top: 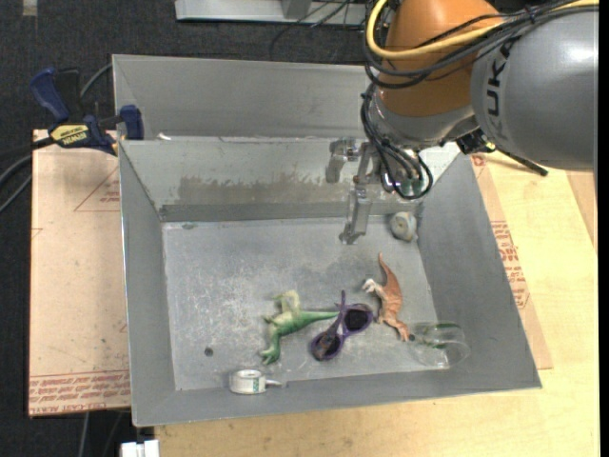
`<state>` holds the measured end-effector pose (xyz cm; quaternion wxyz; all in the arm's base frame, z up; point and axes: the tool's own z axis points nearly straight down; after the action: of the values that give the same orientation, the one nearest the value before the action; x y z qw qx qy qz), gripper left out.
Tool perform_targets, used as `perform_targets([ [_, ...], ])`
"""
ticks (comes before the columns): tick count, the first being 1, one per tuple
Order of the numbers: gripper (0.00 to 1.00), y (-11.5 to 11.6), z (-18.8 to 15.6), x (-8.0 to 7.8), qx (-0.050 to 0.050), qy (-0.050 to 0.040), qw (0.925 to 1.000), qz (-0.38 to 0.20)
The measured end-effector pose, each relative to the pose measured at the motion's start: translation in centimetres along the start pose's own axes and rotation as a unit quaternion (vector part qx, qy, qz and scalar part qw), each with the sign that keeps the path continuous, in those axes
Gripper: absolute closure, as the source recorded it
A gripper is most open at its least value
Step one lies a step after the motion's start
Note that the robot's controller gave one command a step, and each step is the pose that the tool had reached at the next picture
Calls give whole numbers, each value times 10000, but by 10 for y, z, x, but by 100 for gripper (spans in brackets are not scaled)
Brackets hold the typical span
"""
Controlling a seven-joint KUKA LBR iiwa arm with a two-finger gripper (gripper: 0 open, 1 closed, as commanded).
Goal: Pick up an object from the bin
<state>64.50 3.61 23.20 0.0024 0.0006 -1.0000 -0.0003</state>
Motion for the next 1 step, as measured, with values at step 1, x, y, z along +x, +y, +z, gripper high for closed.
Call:
perform_targets([
  [1, 0, 0, -5, -1, -2, -38, 10000, 5],
])
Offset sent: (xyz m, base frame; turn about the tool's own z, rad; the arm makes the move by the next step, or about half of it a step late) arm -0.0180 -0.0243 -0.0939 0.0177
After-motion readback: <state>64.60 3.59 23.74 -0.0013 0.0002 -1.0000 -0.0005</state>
